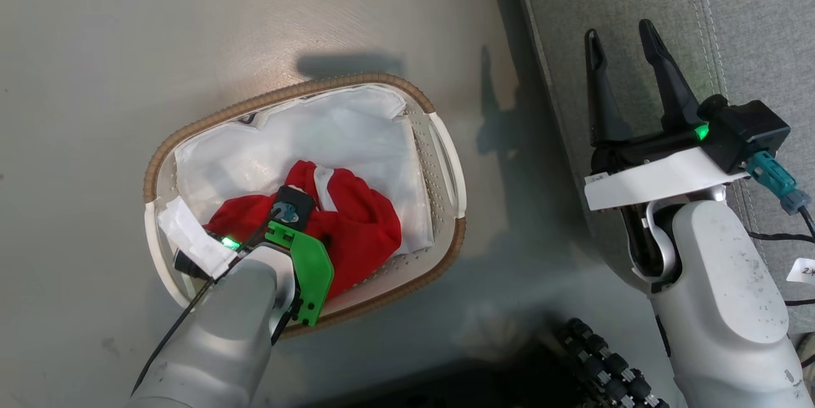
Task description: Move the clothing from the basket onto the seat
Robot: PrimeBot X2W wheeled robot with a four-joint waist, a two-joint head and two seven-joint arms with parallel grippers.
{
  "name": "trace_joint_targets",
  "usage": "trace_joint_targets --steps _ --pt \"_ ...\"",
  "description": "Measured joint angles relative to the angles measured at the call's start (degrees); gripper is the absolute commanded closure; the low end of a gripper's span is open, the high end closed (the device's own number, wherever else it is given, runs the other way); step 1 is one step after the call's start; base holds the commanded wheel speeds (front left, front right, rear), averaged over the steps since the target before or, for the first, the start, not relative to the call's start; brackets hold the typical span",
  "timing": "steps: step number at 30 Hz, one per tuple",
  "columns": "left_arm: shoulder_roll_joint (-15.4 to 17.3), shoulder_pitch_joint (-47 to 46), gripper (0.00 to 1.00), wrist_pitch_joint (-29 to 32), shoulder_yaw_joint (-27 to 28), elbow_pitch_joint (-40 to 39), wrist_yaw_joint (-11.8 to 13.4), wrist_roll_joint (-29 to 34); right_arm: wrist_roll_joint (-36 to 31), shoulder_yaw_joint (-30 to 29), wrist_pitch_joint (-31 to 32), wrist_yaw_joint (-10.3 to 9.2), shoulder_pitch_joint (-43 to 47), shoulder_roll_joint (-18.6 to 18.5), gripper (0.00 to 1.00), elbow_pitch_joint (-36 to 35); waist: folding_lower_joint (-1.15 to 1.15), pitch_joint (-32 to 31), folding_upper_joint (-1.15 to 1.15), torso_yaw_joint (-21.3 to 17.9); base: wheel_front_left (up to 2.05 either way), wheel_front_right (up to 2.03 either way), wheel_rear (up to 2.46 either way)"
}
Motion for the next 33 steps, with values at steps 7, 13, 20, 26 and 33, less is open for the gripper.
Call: trace_joint_targets --steps 7,13,20,26,33 --pt "-0.02 0.0 1.0 -0.79 -1.53 -0.23 0.0 -1.46 -0.01 -0.09 0.0 0.0 -0.3 0.01 0.0 0.38 0.0 0.16 0.0 -0.45 0.0 0.0 0.0" --pt "0.01 0.03 1.0 -4.82 -2.36 -1.15 0.0 -2.92 -0.74 -0.52 0.0 0.0 -0.19 0.0 0.0 1.21 0.0 -1.74 0.0 -0.08 0.0 0.0 0.0" --pt "0.08 1.1 1.0 -10.09 -3.89 -3.3 0.0 -4.71 -3.02 -1.43 0.0 0.0 1.22 0.02 0.0 2.64 0.0 -5.91 0.0 1.01 0.0 0.0 0.0" --pt "0.08 1.79 1.0 -13.27 -5.84 -6.72 -0.01 -5.73 -4.74 -1.97 0.0 0.0 3.77 0.02 0.0 3.86 0.0 -11.2 0.0 2.5 0.0 0.0 0.0" --pt "0.22 2.36 1.0 -14.38 -8.09 -11.54 0.0 -6.6 -6.27 -2.1 0.0 0.0 7.52 0.04 0.0 5.67 -0.01 -18.71 0.0 4.43 0.0 0.0 0.0"
